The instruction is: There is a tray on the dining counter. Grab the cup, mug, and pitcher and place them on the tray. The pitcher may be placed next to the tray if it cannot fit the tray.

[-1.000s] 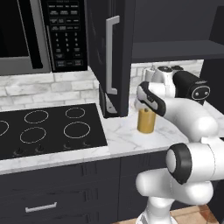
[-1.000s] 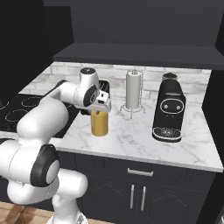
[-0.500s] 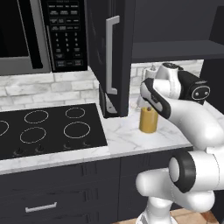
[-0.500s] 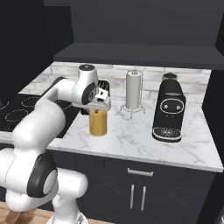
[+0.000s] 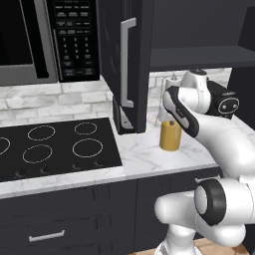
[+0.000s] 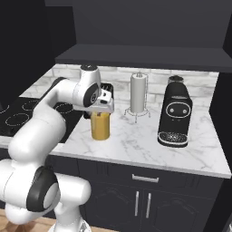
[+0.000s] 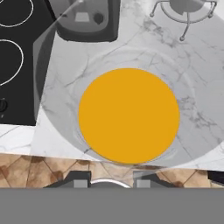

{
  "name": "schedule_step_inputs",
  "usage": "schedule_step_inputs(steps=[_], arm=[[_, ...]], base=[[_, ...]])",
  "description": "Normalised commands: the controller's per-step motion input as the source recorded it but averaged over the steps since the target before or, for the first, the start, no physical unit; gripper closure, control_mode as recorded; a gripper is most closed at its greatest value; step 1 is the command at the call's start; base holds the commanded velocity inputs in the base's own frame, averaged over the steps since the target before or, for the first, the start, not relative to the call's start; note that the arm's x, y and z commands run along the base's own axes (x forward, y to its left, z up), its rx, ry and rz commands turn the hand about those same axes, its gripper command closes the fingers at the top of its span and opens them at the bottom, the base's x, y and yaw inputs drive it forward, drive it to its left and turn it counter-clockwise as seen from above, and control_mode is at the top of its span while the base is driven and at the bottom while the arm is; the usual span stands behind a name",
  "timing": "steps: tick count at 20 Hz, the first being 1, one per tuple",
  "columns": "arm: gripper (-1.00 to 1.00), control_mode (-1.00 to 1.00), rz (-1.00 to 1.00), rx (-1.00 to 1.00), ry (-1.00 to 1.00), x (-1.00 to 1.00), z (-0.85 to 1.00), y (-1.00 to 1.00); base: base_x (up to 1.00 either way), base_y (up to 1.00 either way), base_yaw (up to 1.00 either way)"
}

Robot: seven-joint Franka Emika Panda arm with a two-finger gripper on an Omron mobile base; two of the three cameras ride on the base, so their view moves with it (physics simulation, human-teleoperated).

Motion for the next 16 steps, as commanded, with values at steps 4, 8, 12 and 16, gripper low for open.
schedule_step_inputs(steps=[4, 8, 12, 16], arm=[[1.00, -1.00, 0.05, 0.00, 0.00, -0.03, 0.05, -0.05], [1.00, -1.00, 0.02, 0.00, 0.00, 0.00, 0.00, -0.02], [1.00, 1.00, 0.00, 0.00, 0.00, 0.00, 0.00, 0.00], [1.00, 1.00, 0.00, 0.00, 0.00, 0.00, 0.00, 0.00]], base=[[0.00, 0.00, 0.00], [0.00, 0.00, 0.00], [-0.49, -0.23, 0.00], [-0.77, -0.52, -0.15]])
